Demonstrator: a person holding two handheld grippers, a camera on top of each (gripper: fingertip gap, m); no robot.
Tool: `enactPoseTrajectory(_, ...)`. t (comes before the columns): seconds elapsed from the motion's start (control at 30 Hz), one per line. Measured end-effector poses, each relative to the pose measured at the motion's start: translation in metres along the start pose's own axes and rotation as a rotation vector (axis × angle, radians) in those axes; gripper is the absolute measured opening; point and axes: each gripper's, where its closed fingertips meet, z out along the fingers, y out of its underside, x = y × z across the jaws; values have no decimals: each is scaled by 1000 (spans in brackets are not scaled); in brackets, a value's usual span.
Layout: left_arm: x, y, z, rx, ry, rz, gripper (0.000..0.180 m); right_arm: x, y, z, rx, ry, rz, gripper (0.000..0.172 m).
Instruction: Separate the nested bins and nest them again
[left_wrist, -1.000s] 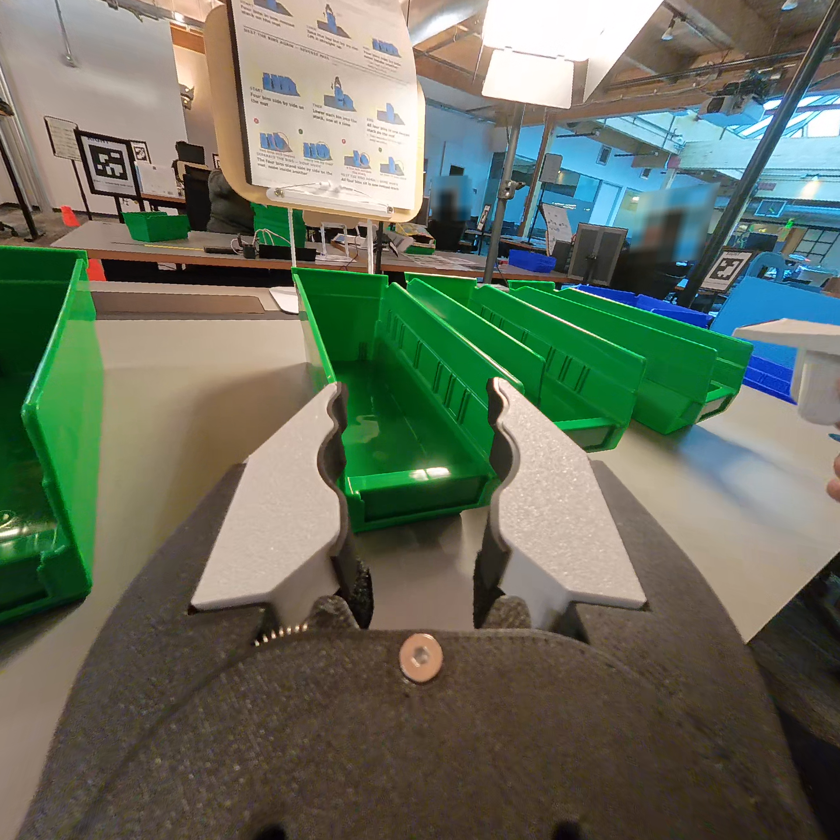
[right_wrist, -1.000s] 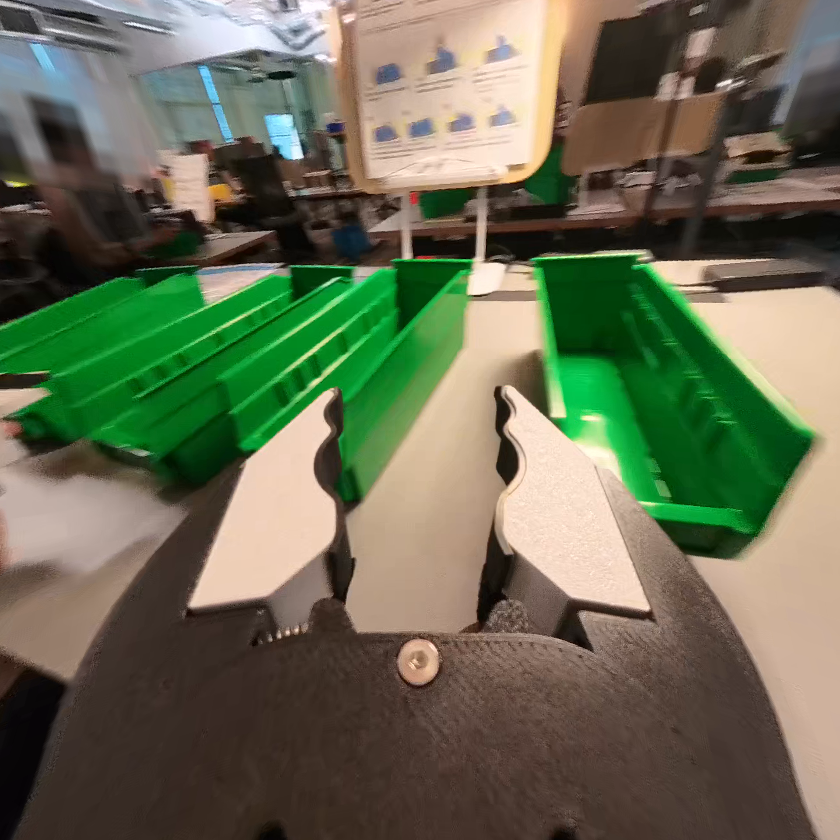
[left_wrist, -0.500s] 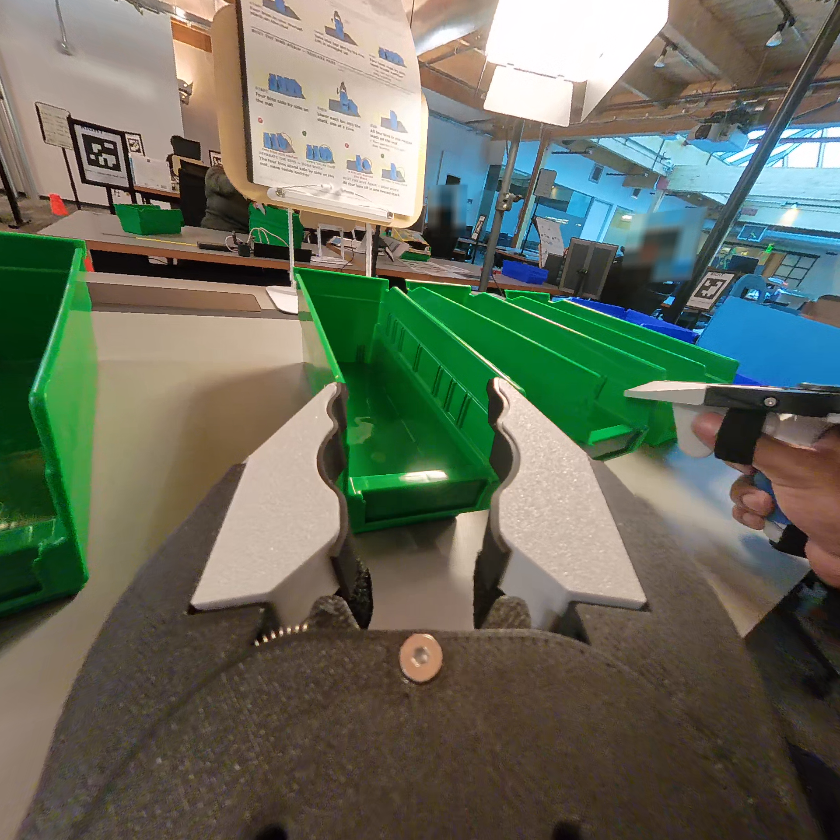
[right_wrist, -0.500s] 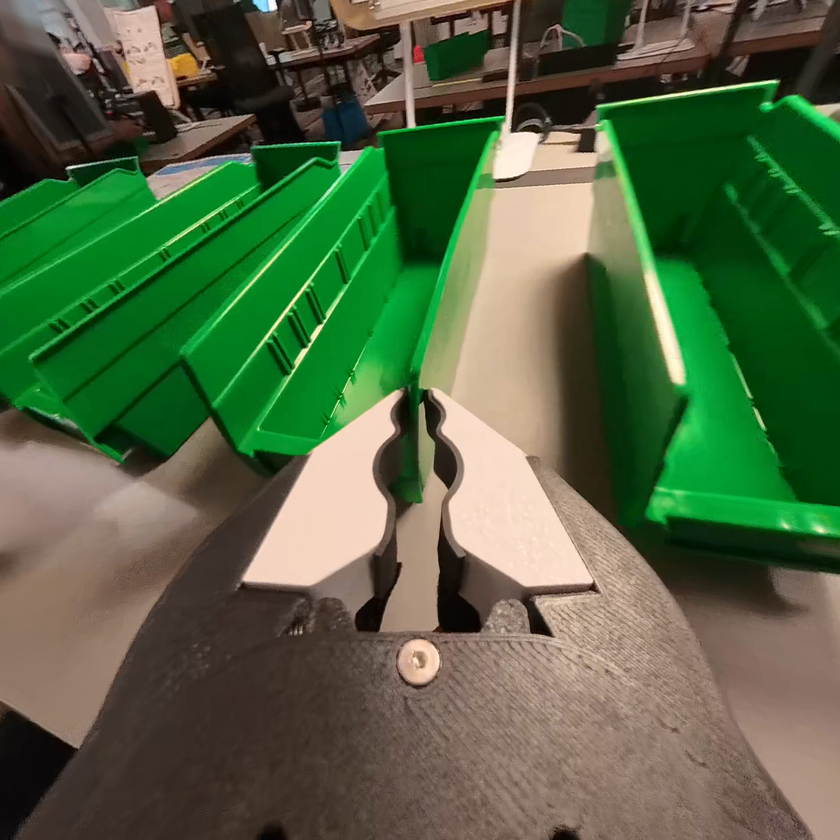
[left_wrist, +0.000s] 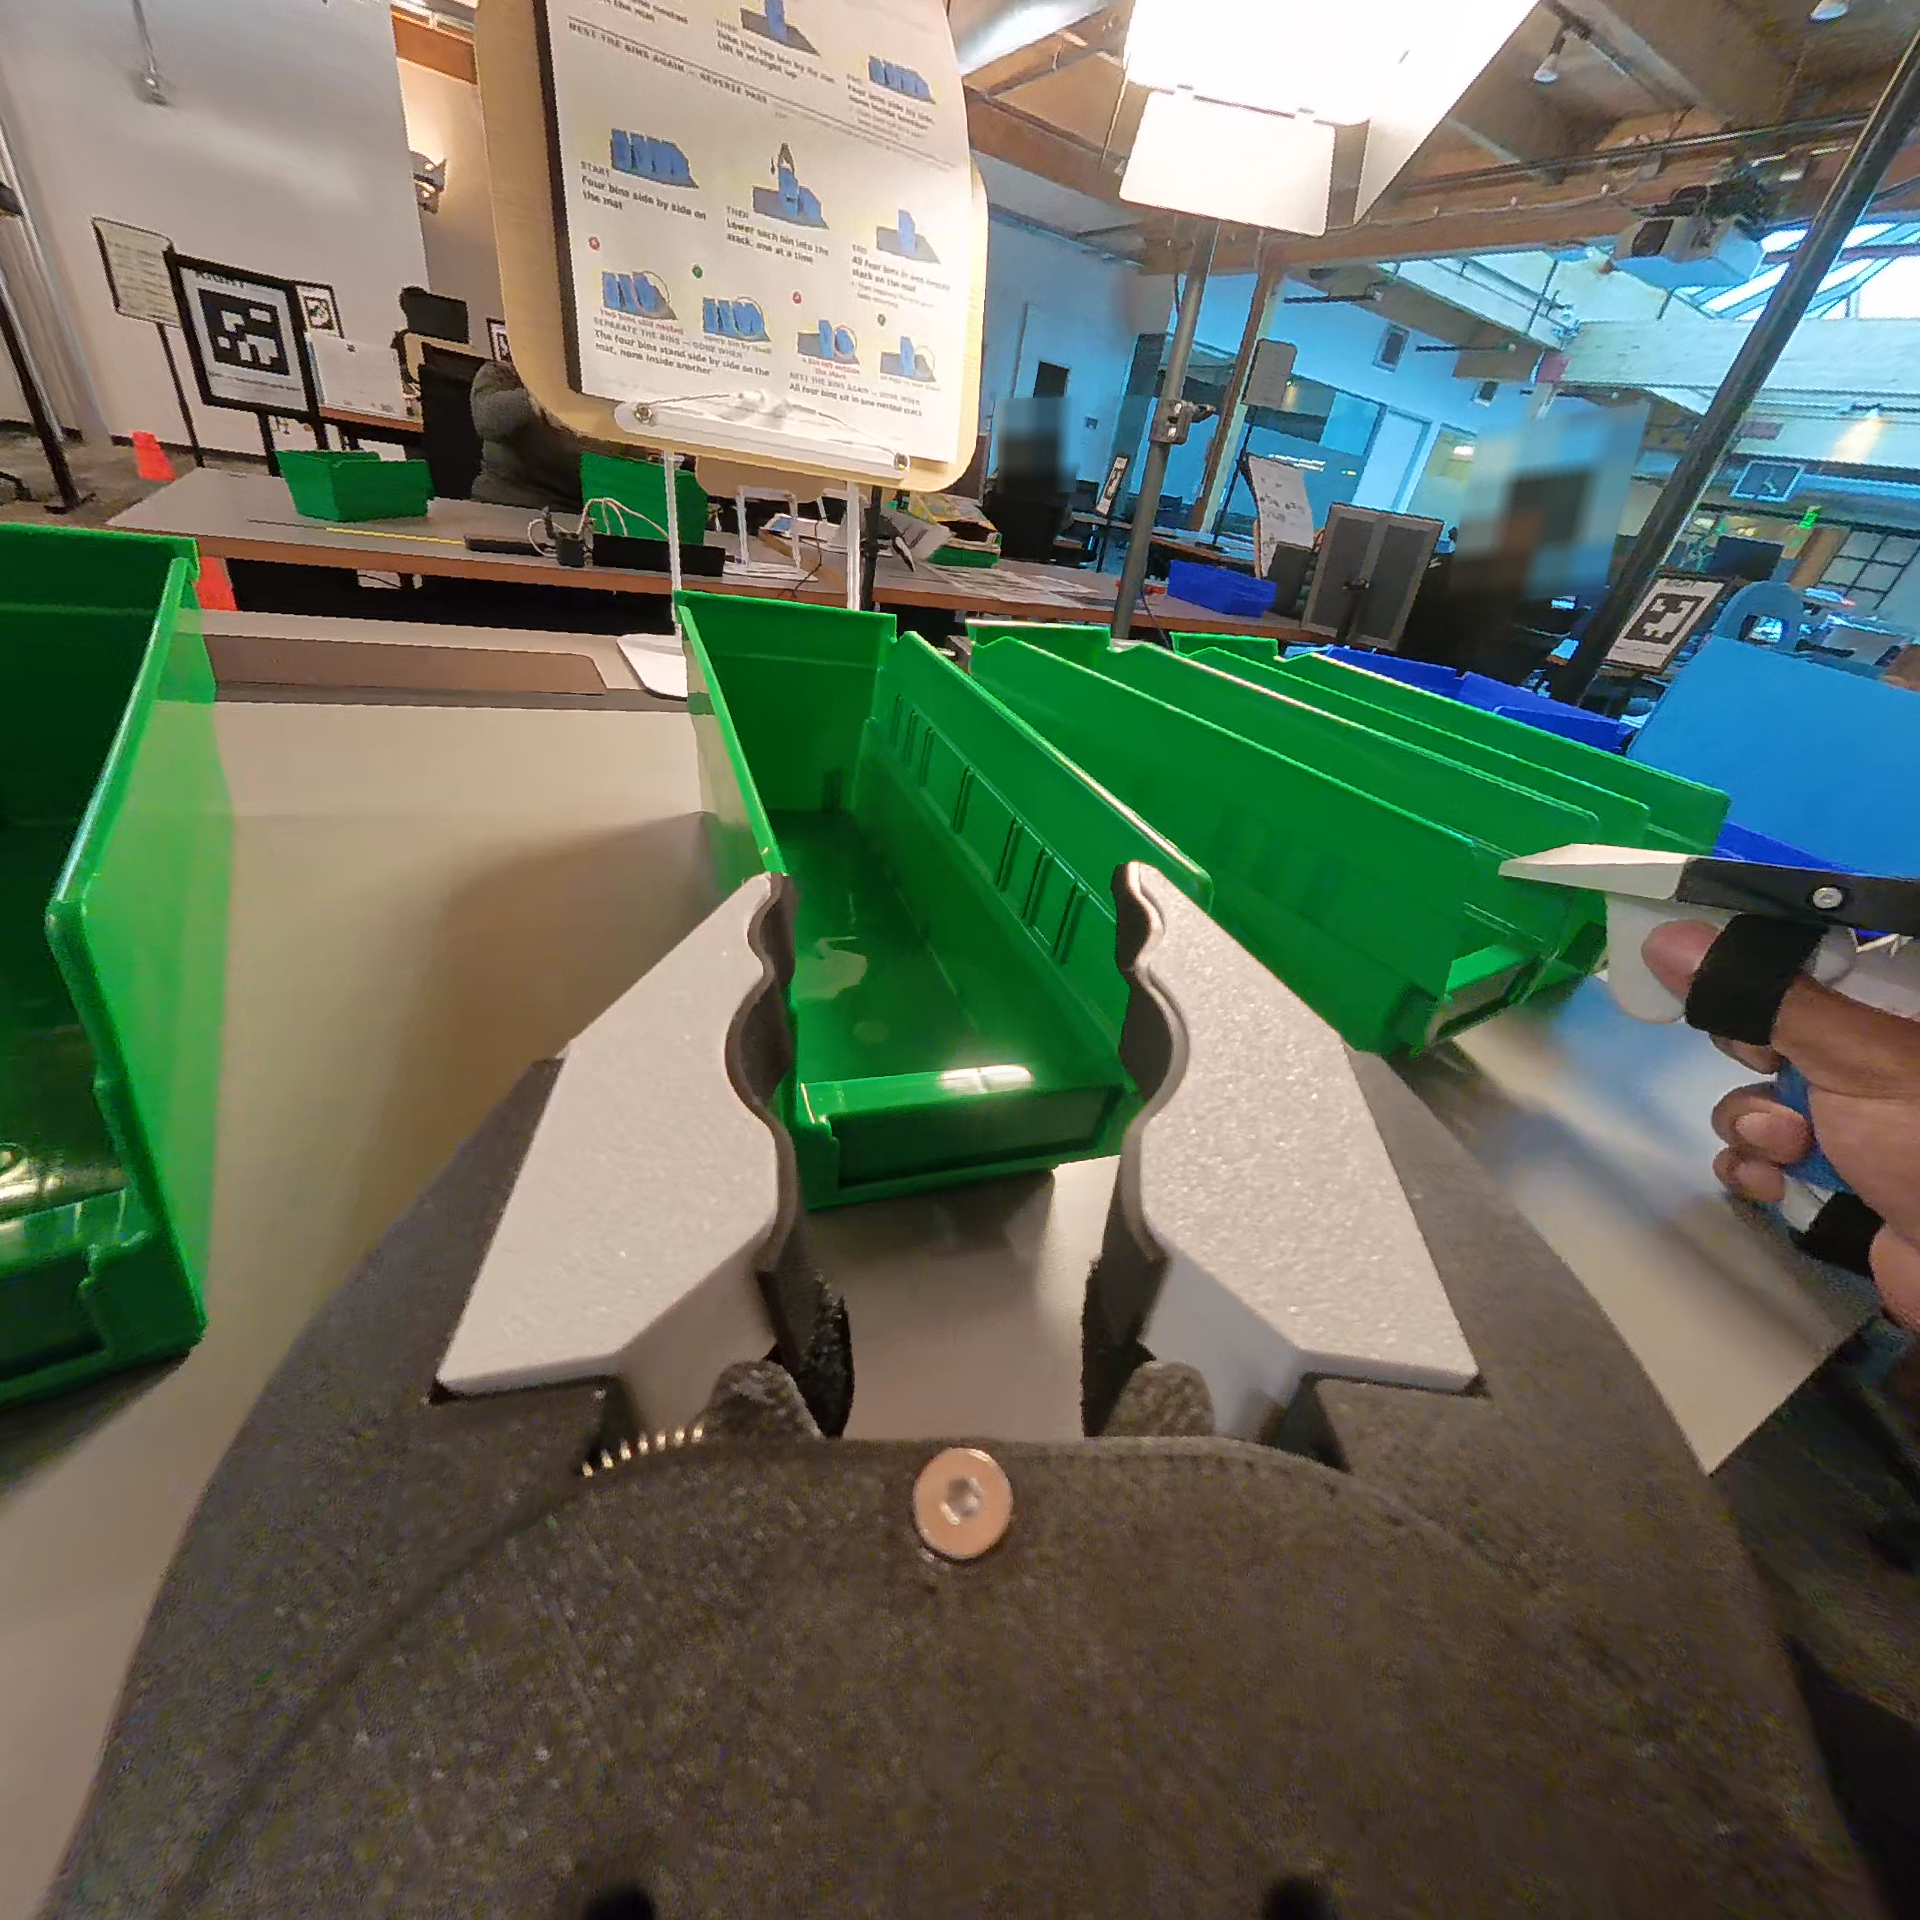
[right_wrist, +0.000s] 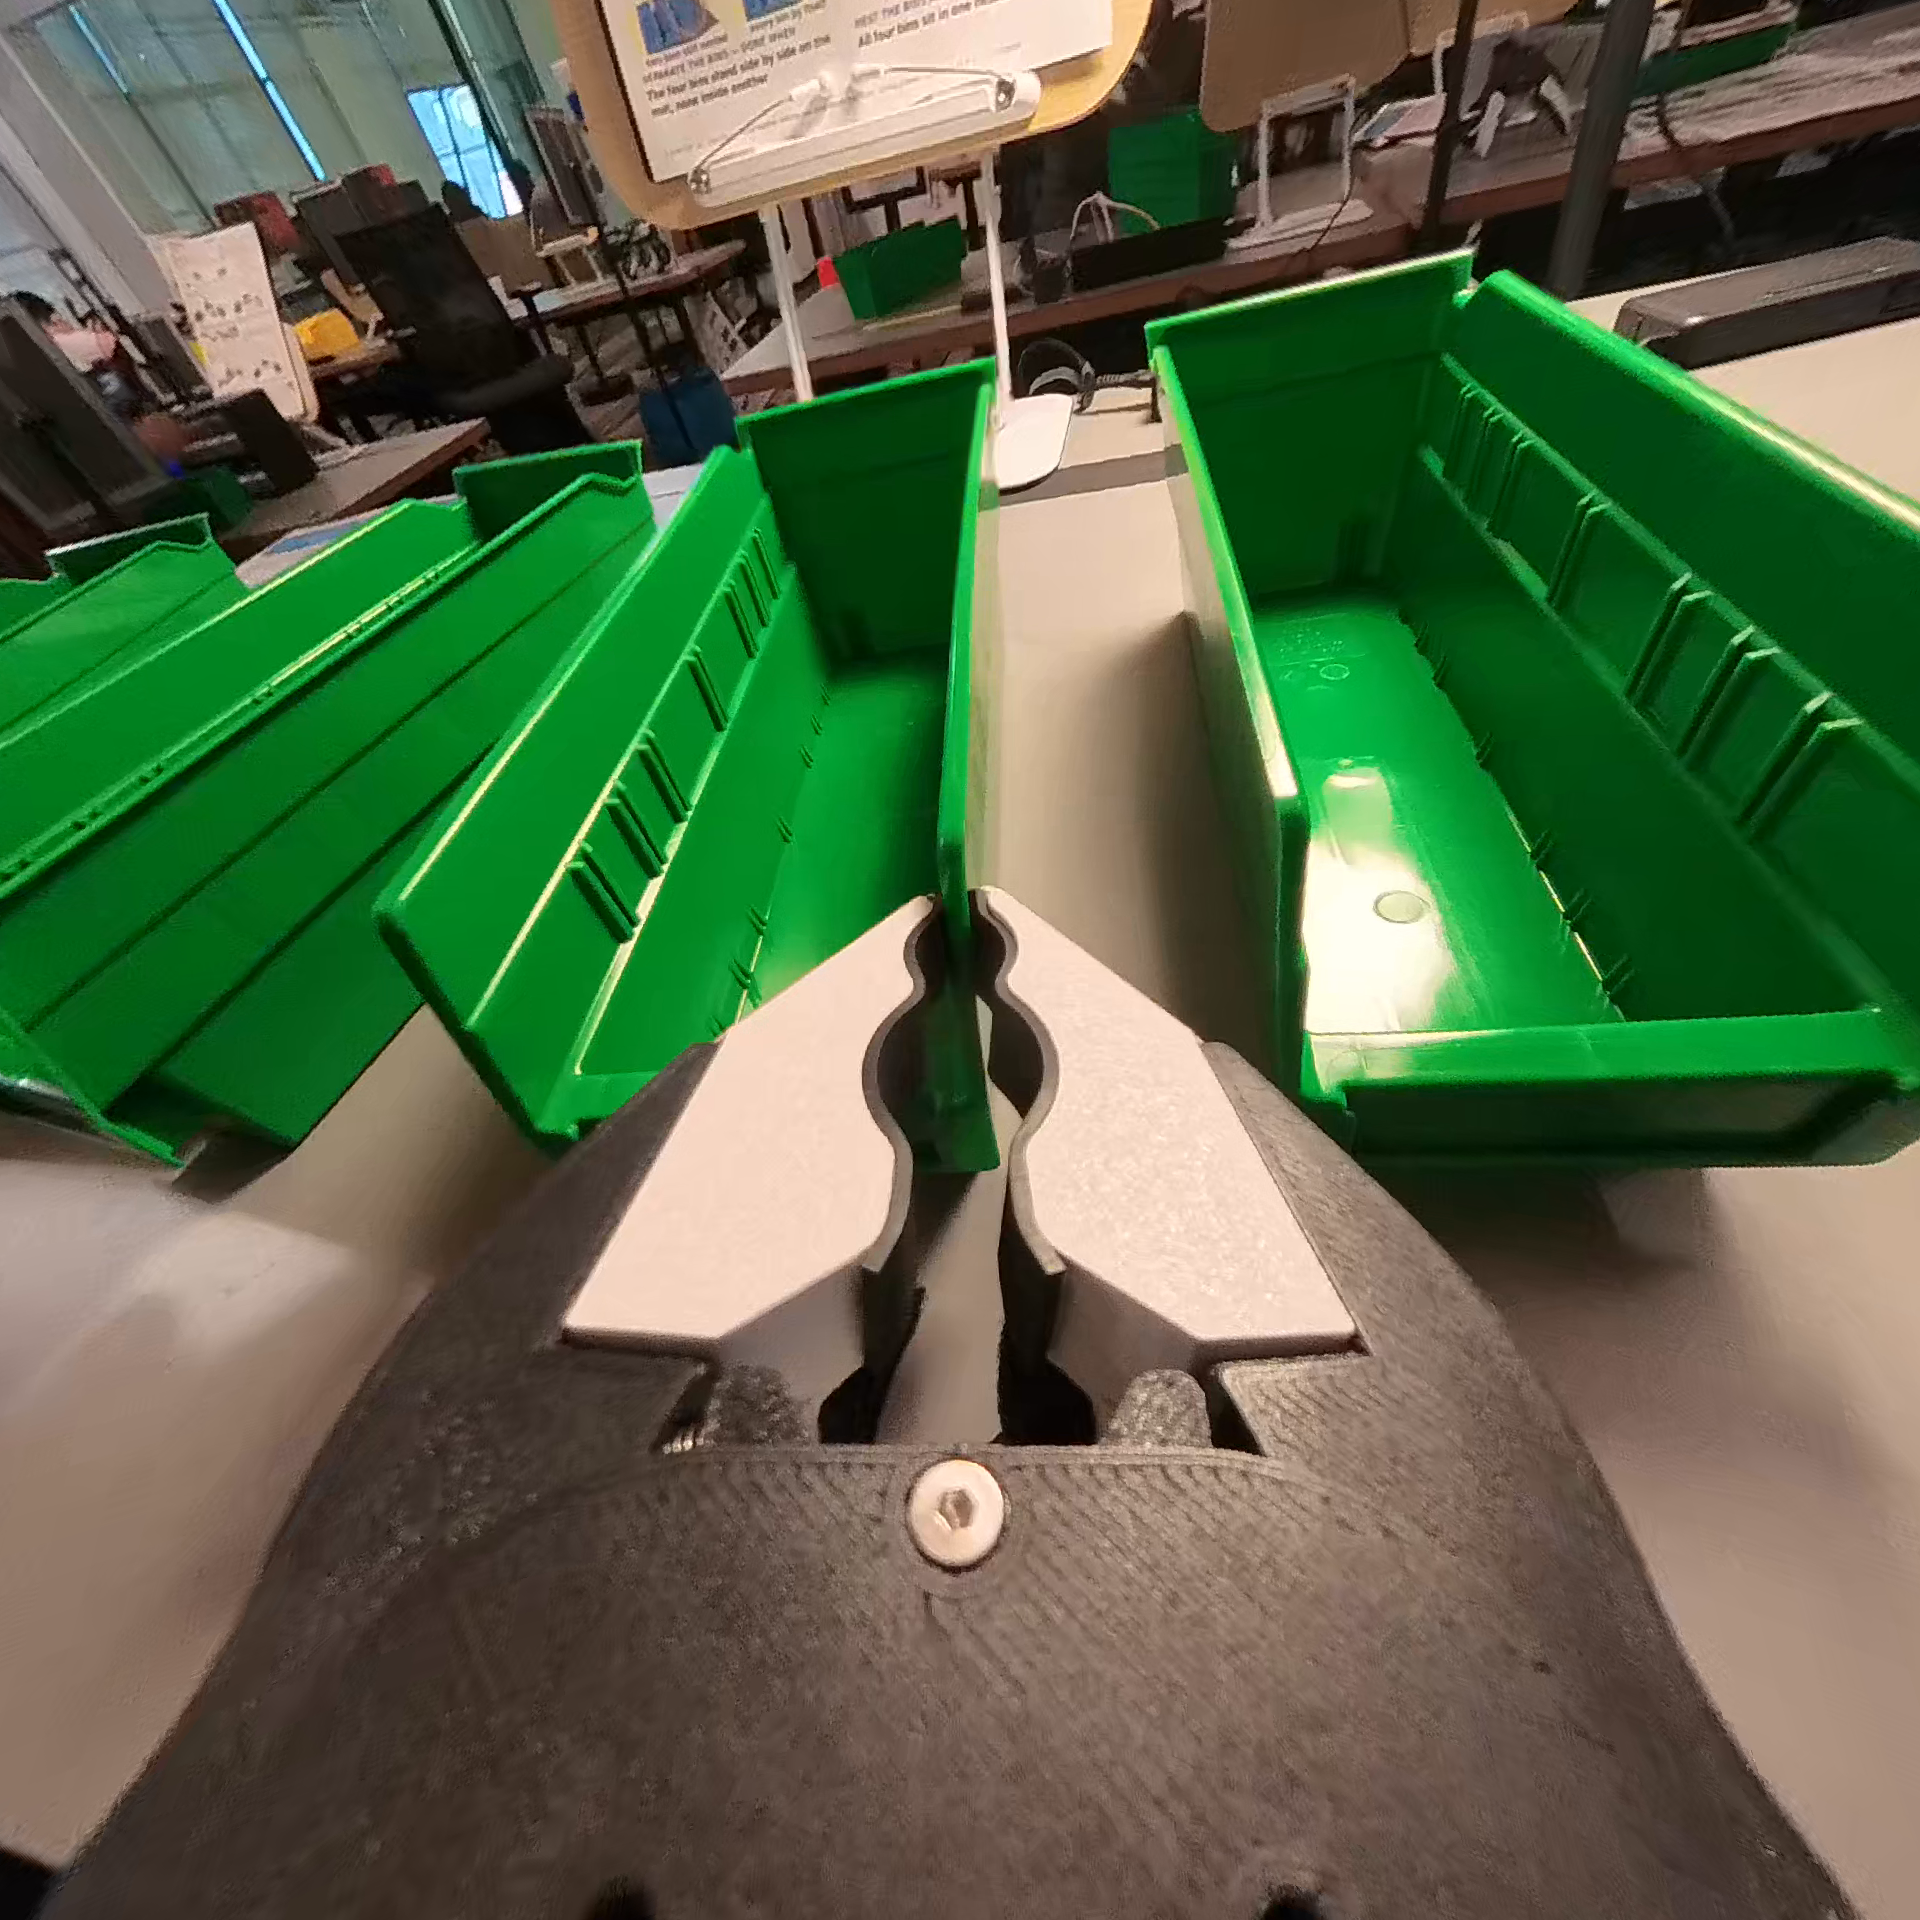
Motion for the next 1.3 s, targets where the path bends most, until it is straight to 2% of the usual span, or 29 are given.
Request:
enactPoseTrajectory(0.23,-1,-1,0,3,0,-6,61,-2,1,-2,-1,-4,28,5)
enactPoseTrajectory(0.37,-2,-1,-1,5,8,-30,65,3,-5,-16,33,-28,61,43)
enactPoseTrajectory(0.43,-3,-1,0,-1,8,-31,68,-1,-9,-25,52,-61,60,47)
enactPoseTrajectory(0.57,-19,0,4,-45,-75,61,70,-17,-2,-44,43,-149,18,46)
enactPoseTrajectory(0.67,-28,11,15,-140,-90,50,68,-26,9,-48,20,-236,72,42)
enactPoseTrajectory(0.77,-23,31,28,-253,-45,0,54,-30,15,-46,-1,-284,99,38)
enactPoseTrajectory(0.83,-28,38,34,-298,-79,11,42,-32,13,-45,5,-299,98,37)
enactPoseTrajectory(0.93,-24,39,42,-320,-76,30,20,-36,15,-41,-16,-321,104,36)
enactPoseTrajectory(1.07,-6,39,52,-313,-33,19,16,-41,14,-38,-15,-351,116,36)
enactPoseTrajectory(1.3,-5,40,58,-304,-46,38,14,-41,13,-38,-5,-391,149,33)
